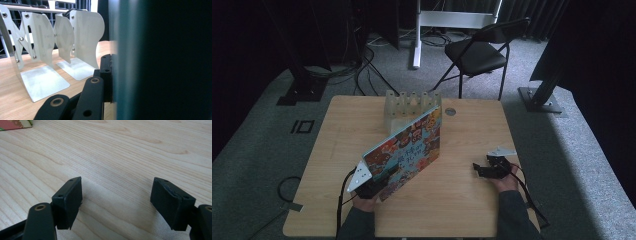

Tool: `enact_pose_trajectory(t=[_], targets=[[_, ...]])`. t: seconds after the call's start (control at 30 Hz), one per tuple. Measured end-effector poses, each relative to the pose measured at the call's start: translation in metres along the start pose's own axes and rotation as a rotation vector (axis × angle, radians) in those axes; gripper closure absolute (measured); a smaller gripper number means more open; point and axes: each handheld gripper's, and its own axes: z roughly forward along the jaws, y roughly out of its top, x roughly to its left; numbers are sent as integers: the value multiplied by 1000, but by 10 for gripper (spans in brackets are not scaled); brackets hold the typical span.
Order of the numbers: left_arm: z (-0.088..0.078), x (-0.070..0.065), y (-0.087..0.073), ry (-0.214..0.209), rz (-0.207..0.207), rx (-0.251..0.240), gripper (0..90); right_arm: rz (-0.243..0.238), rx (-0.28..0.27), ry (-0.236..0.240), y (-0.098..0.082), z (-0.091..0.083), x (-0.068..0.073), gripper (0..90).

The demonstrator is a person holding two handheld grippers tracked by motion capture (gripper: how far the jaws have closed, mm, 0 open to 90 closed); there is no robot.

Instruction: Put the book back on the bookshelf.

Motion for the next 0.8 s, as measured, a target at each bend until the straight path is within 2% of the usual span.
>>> enact_pose_trajectory(t=[0.8], targets=[[-8,6,0,36,-9,0,801,0,0,0,0,0,0,253]])
